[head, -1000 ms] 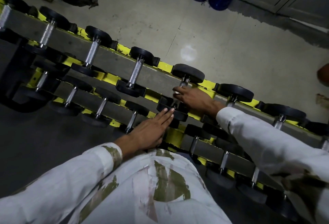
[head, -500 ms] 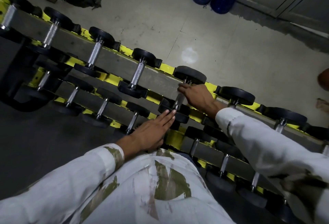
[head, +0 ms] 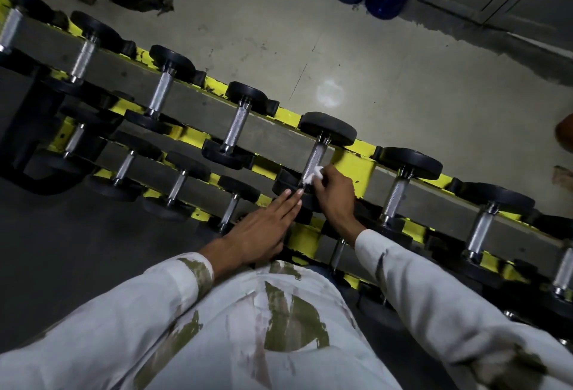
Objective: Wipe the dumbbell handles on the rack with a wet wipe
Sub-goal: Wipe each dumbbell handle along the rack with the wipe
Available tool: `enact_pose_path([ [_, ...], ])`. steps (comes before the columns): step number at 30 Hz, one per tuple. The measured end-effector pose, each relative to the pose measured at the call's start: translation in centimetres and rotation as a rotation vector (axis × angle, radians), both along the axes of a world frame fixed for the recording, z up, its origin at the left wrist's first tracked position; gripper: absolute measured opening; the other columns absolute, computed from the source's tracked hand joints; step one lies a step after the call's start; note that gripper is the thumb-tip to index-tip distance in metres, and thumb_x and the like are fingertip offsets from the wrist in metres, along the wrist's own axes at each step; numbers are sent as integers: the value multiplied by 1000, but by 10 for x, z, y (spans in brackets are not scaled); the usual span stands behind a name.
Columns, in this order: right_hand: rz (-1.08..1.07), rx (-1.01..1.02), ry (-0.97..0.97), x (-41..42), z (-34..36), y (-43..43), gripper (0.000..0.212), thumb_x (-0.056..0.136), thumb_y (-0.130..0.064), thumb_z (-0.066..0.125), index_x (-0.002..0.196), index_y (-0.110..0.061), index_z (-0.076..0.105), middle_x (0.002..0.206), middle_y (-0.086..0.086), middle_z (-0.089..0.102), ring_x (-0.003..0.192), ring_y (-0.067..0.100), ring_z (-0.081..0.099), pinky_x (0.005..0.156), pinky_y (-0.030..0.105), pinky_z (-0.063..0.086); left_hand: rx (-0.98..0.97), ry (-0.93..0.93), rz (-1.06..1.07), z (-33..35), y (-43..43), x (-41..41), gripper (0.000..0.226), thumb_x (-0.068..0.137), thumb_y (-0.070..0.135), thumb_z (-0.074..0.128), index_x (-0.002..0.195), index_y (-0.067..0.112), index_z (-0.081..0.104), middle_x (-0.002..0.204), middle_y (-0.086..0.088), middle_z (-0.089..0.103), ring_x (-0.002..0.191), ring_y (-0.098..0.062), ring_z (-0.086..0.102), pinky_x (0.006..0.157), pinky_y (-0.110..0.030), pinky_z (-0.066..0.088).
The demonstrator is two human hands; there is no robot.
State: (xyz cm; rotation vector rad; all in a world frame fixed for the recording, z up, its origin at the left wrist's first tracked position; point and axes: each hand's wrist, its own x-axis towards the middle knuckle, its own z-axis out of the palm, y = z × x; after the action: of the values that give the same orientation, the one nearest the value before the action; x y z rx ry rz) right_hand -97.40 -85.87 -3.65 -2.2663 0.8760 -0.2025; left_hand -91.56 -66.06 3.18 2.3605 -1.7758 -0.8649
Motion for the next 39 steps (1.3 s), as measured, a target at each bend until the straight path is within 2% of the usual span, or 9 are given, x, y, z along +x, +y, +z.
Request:
enact_pose_path([
  [4, -242, 325, 7, 20, -13, -11, 16, 92, -19, 60, 92, -12, 74, 95, 8, 76, 83, 20, 65, 73, 30, 49, 13, -17, -13, 1, 0, -1, 92, 95, 25, 57, 164, 5, 0, 170, -8, -21, 158, -23, -13, 105, -32, 48],
  [9, -573, 1088, -190, 67, -16, -50, 18, 93, 0, 47, 98, -9, 63, 98, 17, 68, 85, 31, 67, 63, 35, 59, 16, -10, -18, 6, -2, -1, 90, 97, 27, 56, 164, 5, -1, 170, -7, -22, 158, -22, -14, 108, -31, 45],
  [14, -695, 1471, -305, 85, -18, -53, 34, 102, -20, 32, 98, -15, 65, 87, 6, 74, 82, 25, 70, 79, 42, 51, 29, -22, -43, 3, -2, 2, 95, 96, 29, 59, 164, 6, -2, 170, -7, -22, 158, -22, -14, 114, -33, 43],
  [20, -784, 970, -328, 66, -27, -18, 17, 90, -14, 59, 73, -19, 61, 77, 8, 61, 72, 21, 54, 63, 31, 46, 43, -19, -75, 6, -1, 8, 94, 98, 30, 57, 164, 8, -7, 169, -7, -24, 158, -22, -15, 115, -32, 38],
  [25, -921, 1138, -289, 88, -22, -42, 18, 94, -4, 47, 87, -17, 57, 80, 8, 65, 63, 18, 60, 50, 23, 48, 38, -9, -92, 3, -1, 11, 94, 97, 27, 58, 163, 7, -6, 169, -8, -24, 158, -22, -15, 116, -34, 40],
  [27, -951, 1005, -287, 91, -26, -43, 15, 89, -6, 51, 78, -16, 55, 73, 6, 61, 65, 23, 57, 55, 29, 47, 41, 3, -109, 4, 0, 15, 94, 96, 26, 58, 164, 7, -5, 169, -7, -23, 158, -22, -14, 117, -37, 40],
  [30, -718, 522, -214, 69, -22, -13, 15, 87, -19, 62, 75, -10, 62, 71, 7, 63, 68, 19, 50, 62, 30, 36, 23, 23, -112, 1, 2, 22, 95, 95, 23, 59, 164, 8, -3, 170, -6, -22, 158, -21, -12, 117, -39, 40],
  [33, -481, 60, -130, 50, -13, 3, 15, 96, -26, 60, 100, -15, 70, 90, 1, 69, 82, 19, 55, 63, 28, 30, 27, 33, -114, 0, 3, 21, 97, 94, 23, 61, 164, 9, -4, 170, -6, -22, 158, -20, -13, 119, -35, 37],
  [39, 12, -380, -13, 30, -11, -26, 17, 100, -26, 57, 108, -12, 60, 99, 8, 56, 94, 28, 50, 60, 38, 47, 28, 63, -127, 1, 2, 27, 96, 94, 20, 61, 164, 10, -4, 169, -3, -23, 157, -18, -15, 118, -36, 38],
])
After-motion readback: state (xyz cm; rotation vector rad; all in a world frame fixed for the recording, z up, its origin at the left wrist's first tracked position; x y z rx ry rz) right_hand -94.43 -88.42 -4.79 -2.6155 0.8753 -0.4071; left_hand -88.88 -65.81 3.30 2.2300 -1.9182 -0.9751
